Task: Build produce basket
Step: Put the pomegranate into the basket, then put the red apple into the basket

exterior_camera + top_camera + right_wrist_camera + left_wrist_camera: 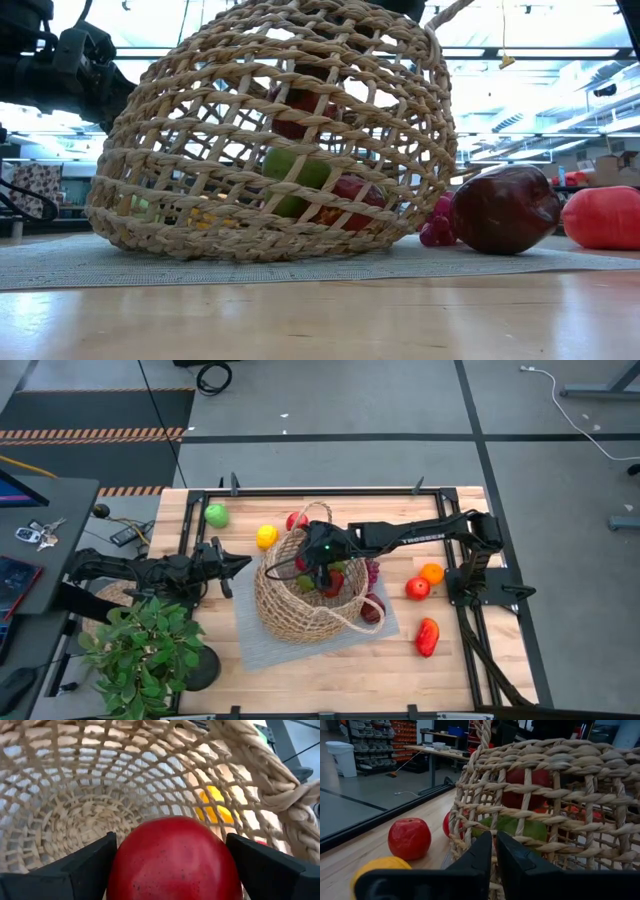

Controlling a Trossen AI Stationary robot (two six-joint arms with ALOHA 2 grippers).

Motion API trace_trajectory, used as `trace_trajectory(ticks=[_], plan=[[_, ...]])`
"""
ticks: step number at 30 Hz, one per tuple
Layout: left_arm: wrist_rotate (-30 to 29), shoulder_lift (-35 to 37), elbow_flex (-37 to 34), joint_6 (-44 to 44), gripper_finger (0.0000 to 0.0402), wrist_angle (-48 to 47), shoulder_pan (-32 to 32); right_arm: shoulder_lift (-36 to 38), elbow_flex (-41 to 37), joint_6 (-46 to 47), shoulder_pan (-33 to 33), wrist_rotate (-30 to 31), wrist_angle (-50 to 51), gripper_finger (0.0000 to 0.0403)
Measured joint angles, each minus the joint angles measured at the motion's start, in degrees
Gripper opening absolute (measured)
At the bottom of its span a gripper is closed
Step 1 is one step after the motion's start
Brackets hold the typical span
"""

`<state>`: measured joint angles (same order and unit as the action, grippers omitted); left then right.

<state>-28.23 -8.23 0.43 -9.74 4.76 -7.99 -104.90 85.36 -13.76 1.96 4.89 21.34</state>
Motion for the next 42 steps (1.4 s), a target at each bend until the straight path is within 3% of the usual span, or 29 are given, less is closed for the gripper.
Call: trace_trajectory(ticks=[21,30,42], plan=[[0.0,0.0,0.0,0.0,0.0036,0.0,0.0,3.4,0.0,0.3,-2.2,0.1,0.0,0.0397],[0.0,0.0,0.0,0.0,0.0036,0.0,0.0,12.1,0.0,2.0,-4.8,8.3,5.6,0.0397],[0.0,0.0,0.0,0.0,0.004,0.0,0.0,22.5,-0.3,6.1,0.7,8.9,14.0,0.0383]])
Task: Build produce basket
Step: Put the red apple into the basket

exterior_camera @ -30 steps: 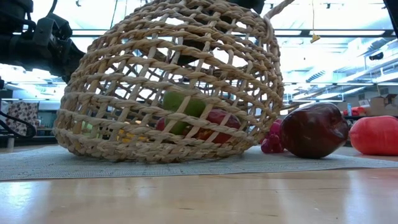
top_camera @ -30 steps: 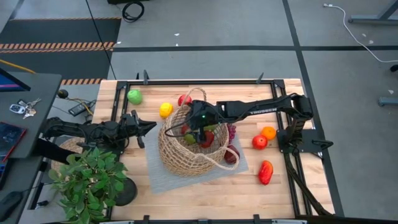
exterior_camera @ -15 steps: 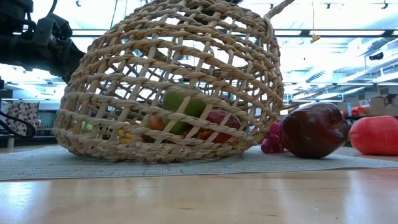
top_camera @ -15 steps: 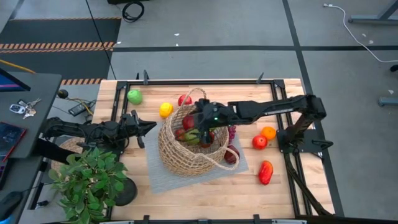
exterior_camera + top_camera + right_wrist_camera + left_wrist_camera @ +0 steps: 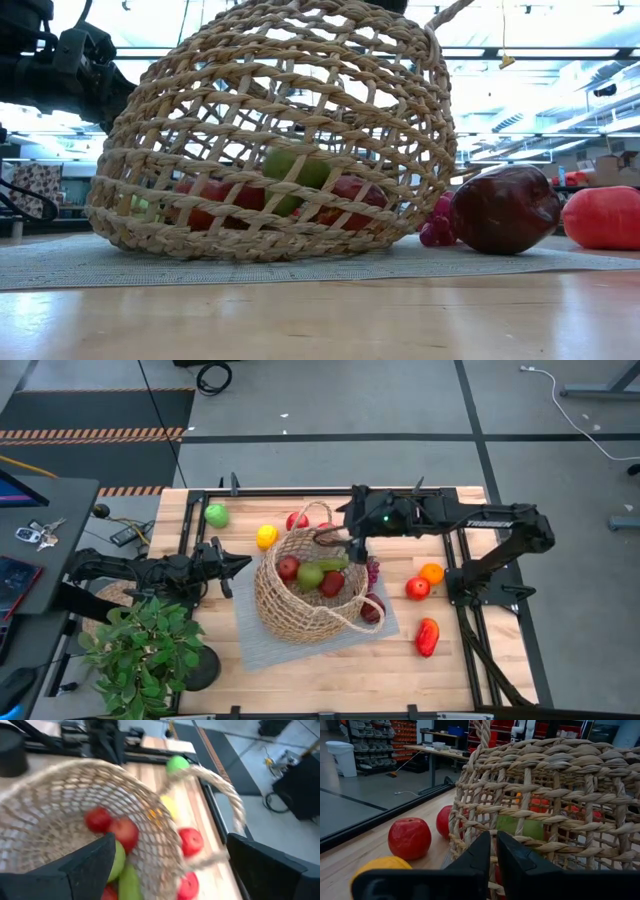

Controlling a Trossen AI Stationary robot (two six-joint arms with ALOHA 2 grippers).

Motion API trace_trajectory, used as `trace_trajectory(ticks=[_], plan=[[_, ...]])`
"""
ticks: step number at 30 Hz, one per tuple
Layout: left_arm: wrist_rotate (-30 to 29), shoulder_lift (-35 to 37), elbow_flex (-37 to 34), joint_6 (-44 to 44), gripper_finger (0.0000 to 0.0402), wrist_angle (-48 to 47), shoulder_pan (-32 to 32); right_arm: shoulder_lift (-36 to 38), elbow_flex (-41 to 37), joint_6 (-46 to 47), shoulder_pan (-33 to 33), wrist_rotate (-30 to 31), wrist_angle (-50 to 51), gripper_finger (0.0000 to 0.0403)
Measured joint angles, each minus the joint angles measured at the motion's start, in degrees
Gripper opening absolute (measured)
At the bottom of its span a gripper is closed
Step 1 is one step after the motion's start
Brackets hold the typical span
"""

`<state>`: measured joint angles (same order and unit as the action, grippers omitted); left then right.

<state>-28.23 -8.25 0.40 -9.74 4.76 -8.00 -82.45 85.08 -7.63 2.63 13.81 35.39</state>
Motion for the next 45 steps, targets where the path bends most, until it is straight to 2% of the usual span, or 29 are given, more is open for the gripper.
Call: trace_trajectory(ticks=[5,11,18,23,27,32,35,40,45], plan=[[0.0,0.0,0.0,0.0,0.0038,0.0,0.0,3.9,-6.2,0.2,3.7,0.4,-0.6,0.0376],[0.0,0.0,0.0,0.0,0.0032,0.0,0.0,9.7,-18.6,0.1,10.2,0.8,-10.1,0.0369],[0.0,0.0,0.0,0.0,0.004,0.0,0.0,11.4,-30.1,2.9,20.1,-8.6,-18.1,0.0368],[0.0,0.0,0.0,0.0,0.0037,0.0,0.0,10.0,-35.7,3.1,24.2,-15.5,-22.4,0.0368],[0.0,0.0,0.0,0.0,0.0033,0.0,0.0,8.3,-39.4,3.1,27.2,-22.6,-29.9,0.0368],[0.0,0.0,0.0,0.0,0.0036,0.0,0.0,1.8,-40.7,5.9,30.4,-29.5,-37.7,0.0368],[0.0,0.0,0.0,0.0,0.0039,0.0,0.0,-3.3,-39.3,6.2,31.3,-30.8,-40.6,0.0369],[0.0,0.0,0.0,0.0,0.0038,0.0,0.0,-10.1,-35.5,4.6,32.5,-39.3,-45.3,0.0392],[0.0,0.0,0.0,0.0,0.0033,0.0,0.0,-14.6,-31.8,1.9,32.4,-40.3,-46.3,0.0397]])
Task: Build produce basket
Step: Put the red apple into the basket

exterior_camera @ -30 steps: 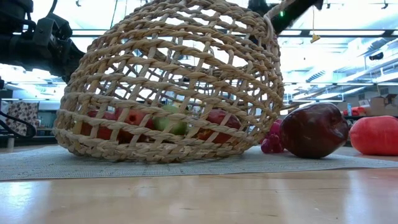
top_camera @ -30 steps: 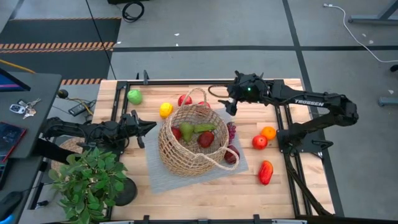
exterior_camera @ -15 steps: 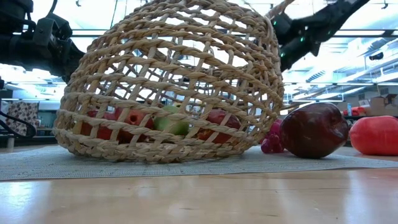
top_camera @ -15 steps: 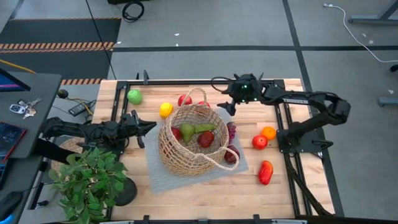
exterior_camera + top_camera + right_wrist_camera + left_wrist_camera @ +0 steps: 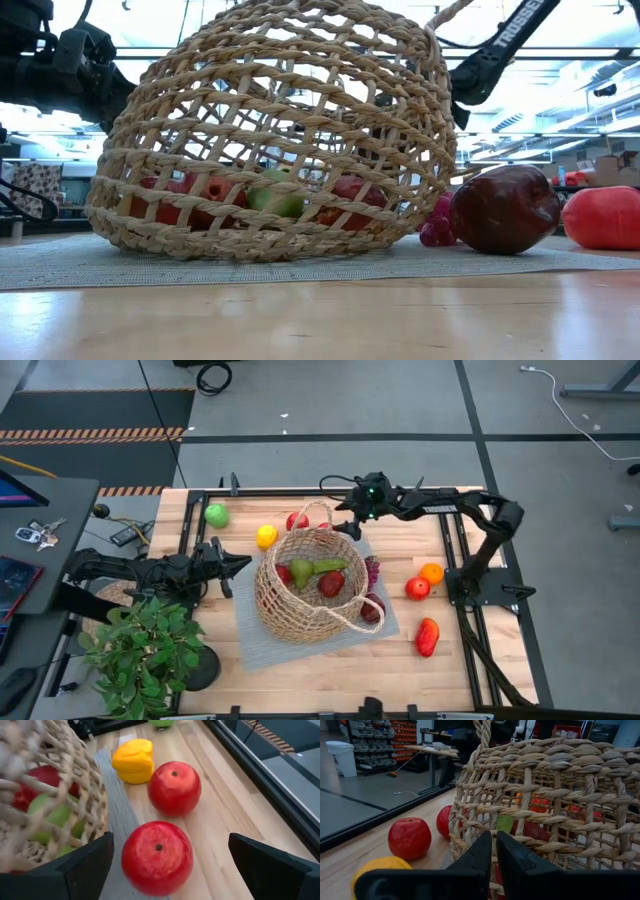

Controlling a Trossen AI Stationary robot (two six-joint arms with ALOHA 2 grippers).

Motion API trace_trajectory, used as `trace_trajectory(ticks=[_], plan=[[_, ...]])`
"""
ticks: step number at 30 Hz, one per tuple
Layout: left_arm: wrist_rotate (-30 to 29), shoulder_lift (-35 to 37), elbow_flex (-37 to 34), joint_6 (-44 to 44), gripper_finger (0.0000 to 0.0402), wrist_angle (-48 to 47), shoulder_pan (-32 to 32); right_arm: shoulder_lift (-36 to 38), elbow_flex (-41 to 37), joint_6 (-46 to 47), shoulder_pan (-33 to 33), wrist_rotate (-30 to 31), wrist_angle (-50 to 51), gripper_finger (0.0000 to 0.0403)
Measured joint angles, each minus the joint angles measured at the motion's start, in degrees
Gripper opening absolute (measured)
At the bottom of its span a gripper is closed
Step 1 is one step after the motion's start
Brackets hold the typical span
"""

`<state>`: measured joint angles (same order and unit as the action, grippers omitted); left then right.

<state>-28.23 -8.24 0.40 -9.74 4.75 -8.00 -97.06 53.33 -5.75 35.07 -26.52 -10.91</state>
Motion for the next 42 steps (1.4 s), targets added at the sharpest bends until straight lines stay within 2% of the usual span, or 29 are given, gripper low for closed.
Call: trace_trajectory(ticks=[10,19,33,42], plan=[[0.0,0.0,0.0,0.0,0.004,0.0,0.0,-7.2,5.1,-0.1,-0.2,-0.8,-0.8,0.0399],[0.0,0.0,0.0,0.0,0.0032,0.0,0.0,-11.1,5.8,2.6,-1.6,-1.8,-6.0,0.0399],[0.0,0.0,0.0,0.0,0.0035,0.0,0.0,-11.7,5.8,0.8,-5.8,10.4,-1.1,0.0399],[0.0,0.0,0.0,0.0,0.0038,0.0,0.0,-11.5,5.9,1.1,-5.5,11.7,3.6,0.0393]])
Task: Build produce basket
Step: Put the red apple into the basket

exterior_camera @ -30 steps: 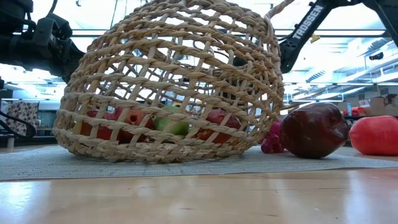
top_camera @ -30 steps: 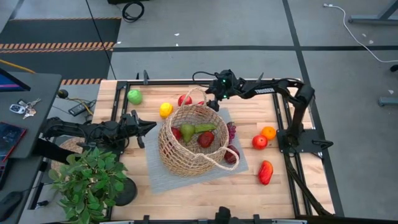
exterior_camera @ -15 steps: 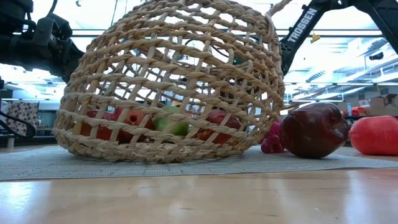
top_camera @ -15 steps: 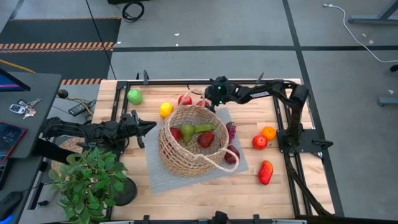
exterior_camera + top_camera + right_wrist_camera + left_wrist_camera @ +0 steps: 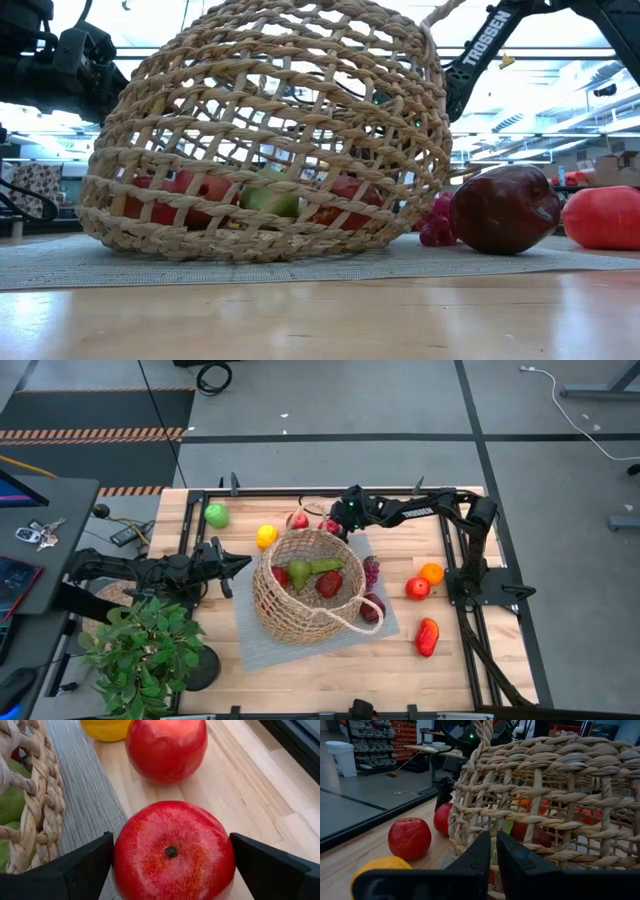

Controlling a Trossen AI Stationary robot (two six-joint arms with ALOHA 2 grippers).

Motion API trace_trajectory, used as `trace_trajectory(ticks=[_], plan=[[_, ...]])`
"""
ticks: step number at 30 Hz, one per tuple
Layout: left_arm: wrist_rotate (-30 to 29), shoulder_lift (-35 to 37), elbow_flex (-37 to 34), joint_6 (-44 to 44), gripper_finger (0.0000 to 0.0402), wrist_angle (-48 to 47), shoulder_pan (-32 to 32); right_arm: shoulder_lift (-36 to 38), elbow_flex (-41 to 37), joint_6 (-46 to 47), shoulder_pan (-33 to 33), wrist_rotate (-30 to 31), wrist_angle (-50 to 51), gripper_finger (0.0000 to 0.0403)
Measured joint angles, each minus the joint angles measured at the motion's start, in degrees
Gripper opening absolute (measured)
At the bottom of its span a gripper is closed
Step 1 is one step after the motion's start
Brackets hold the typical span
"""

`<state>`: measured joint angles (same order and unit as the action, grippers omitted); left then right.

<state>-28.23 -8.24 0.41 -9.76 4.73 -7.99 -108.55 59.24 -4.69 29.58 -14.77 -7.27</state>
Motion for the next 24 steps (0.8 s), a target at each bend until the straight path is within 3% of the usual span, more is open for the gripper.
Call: trace_trajectory(ticks=[12,19,24], plan=[[0.0,0.0,0.0,0.0,0.0032,0.0,0.0,2.0,-0.3,1.8,0.9,1.2,1.0,0.0351],[0.0,0.0,0.0,0.0,0.004,0.0,0.0,10.2,-0.2,4.4,2.7,3.4,3.3,0.035],[0.0,0.0,0.0,0.0,0.0038,0.0,0.0,18.2,-0.2,6.0,4.0,1.8,7.0,0.035]])
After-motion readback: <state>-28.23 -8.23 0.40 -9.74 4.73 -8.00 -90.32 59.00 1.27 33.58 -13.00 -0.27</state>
